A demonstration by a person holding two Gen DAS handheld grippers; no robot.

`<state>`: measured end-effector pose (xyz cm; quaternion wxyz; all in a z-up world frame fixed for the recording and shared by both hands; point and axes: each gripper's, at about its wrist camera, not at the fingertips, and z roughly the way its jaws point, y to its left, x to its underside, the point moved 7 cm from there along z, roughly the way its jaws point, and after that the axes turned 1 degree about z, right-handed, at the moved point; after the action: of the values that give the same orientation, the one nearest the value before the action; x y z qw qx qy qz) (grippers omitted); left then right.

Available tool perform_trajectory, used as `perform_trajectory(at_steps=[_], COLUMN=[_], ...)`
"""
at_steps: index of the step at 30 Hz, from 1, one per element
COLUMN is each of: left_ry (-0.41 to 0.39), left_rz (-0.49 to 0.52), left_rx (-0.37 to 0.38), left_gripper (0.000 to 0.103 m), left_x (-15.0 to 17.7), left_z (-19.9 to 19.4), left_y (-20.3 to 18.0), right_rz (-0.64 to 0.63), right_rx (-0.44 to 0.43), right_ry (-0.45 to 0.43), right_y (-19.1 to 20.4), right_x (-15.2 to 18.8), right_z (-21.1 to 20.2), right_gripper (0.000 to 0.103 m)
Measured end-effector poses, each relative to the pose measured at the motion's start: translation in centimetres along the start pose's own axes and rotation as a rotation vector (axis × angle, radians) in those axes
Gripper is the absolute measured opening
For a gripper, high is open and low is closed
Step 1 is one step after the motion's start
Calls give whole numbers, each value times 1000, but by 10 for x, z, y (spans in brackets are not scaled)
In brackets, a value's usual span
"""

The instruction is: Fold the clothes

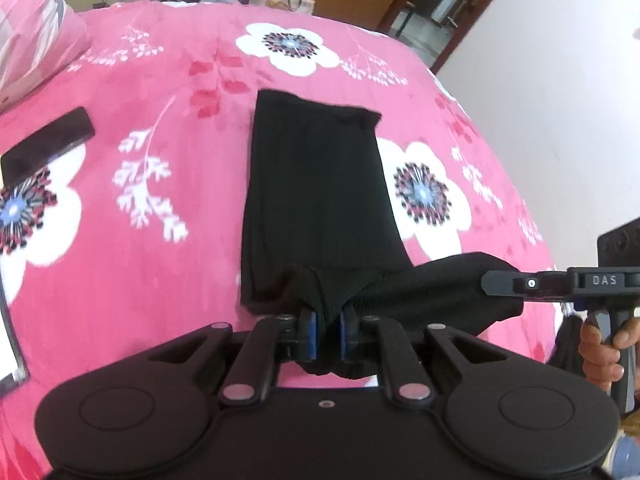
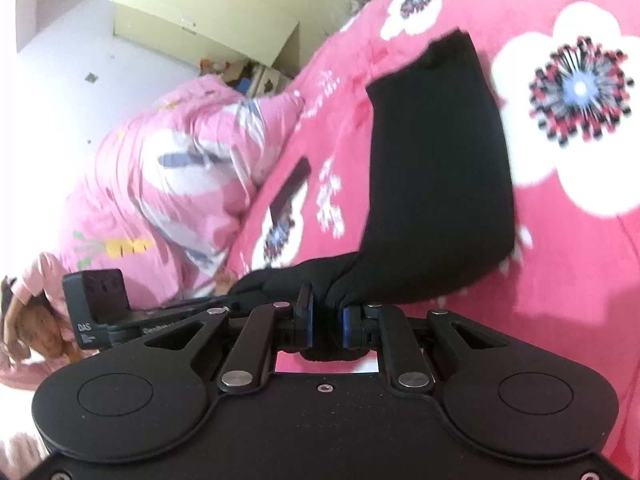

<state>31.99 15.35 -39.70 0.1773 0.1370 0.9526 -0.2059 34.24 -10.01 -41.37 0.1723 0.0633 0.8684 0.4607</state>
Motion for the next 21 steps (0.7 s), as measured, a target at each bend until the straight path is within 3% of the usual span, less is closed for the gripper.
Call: perform_trajectory(at_steps=[12, 21], left_ry=[-71, -147], left_rz=[-122, -220], left_rx=[-46, -97], left_gripper=[9, 10], left_x=[-93, -131], left_z=[44, 95], left_y=[18, 38], right_rz=[20, 61], right_rx=[-7, -1], right_ry=[-133, -225], right_y=[-15, -53], right_x=[-97, -150], right_z=[25, 58], right_gripper=[12, 12])
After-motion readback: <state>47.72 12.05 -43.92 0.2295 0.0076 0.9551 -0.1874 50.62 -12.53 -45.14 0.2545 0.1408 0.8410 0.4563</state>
